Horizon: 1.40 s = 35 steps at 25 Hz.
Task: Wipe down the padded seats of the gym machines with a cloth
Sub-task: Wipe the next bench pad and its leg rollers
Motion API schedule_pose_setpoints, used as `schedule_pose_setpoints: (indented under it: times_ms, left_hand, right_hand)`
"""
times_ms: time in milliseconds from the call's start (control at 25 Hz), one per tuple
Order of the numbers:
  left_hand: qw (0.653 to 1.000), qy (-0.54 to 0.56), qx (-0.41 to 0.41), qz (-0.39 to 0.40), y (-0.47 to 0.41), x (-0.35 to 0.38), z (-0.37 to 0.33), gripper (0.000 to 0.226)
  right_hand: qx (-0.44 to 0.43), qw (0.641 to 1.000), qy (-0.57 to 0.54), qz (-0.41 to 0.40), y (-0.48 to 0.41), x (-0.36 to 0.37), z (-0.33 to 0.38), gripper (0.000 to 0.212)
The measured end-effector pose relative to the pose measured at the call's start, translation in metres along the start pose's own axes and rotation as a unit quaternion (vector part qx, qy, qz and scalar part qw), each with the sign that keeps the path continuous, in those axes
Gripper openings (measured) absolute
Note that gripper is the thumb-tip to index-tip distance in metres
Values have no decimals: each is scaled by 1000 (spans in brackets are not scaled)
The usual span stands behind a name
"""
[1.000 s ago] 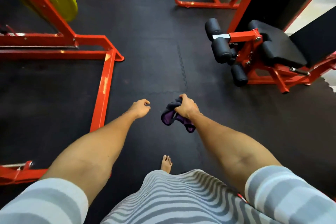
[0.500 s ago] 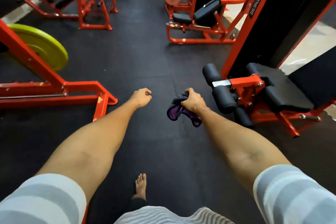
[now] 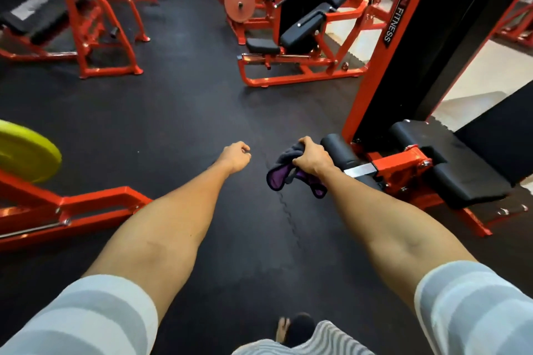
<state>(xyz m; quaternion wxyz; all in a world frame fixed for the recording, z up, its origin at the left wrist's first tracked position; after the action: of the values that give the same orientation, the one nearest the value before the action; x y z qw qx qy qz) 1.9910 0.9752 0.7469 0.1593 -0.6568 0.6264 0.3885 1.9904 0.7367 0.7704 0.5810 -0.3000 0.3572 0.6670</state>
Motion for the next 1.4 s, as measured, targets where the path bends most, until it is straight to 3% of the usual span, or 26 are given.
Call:
schedule_pose_setpoints:
  times_ms: [880, 1400]
  left_hand:
    - [982, -102, 68, 141, -489, 101, -223, 35]
    - [918, -201, 229, 255, -706, 181, -415, 31]
  right_hand:
    - [120, 992, 0, -25, -448, -113, -122, 60]
    - [304, 930, -100, -183, -609, -193, -226, 65]
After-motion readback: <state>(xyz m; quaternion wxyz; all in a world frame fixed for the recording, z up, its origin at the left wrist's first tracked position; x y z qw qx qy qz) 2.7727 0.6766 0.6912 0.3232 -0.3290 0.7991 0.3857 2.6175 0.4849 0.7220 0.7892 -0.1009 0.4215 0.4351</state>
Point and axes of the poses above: each hand's wrist, its own y-axis away from the middle knuckle, its own x-axis out of the palm, z = x × y, the point moved 2 cm from there along -y, towards the middle knuckle, and after that the axes turned 6 degrees about -x, right-handed, at the moved point
